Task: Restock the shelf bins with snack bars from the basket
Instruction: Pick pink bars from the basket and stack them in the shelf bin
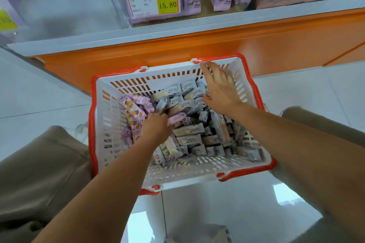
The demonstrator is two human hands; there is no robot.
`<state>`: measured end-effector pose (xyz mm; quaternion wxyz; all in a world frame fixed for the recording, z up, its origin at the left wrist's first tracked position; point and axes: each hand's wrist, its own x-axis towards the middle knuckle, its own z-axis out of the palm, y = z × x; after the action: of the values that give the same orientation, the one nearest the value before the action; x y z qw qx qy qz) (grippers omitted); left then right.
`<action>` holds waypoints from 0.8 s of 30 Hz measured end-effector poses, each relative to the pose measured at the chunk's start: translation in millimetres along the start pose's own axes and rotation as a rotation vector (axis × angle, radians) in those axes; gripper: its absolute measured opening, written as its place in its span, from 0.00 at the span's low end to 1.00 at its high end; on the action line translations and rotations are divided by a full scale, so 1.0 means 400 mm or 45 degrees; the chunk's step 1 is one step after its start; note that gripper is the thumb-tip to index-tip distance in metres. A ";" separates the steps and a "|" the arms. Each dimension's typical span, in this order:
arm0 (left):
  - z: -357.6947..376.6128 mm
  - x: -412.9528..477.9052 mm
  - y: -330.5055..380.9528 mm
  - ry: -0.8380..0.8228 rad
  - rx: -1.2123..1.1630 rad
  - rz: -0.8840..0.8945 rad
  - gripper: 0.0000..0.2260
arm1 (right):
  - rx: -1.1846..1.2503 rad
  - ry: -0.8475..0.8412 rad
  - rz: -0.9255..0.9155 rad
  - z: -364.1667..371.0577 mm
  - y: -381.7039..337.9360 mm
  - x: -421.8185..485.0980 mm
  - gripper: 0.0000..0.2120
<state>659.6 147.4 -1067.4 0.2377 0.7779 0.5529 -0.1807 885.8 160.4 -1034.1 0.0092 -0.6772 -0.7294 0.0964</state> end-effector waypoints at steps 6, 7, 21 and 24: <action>-0.073 -0.030 -0.003 -0.093 -0.704 -0.038 0.13 | 0.139 -0.082 -0.002 -0.043 -0.002 -0.004 0.43; -0.098 -0.039 -0.001 -0.071 -0.786 -0.030 0.15 | 0.162 -0.074 -0.002 -0.061 -0.003 -0.004 0.42; -0.516 -0.265 0.152 0.626 -1.196 0.345 0.08 | 0.268 0.598 -0.238 -0.493 -0.042 -0.069 0.23; -0.587 -0.271 0.196 0.764 -1.220 0.342 0.06 | 0.275 0.685 -0.226 -0.554 -0.036 -0.064 0.22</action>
<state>703.2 175.4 -802.3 0.4171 0.6640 0.5125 0.3499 905.5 162.6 -811.5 0.2825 -0.6073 -0.7425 -0.0108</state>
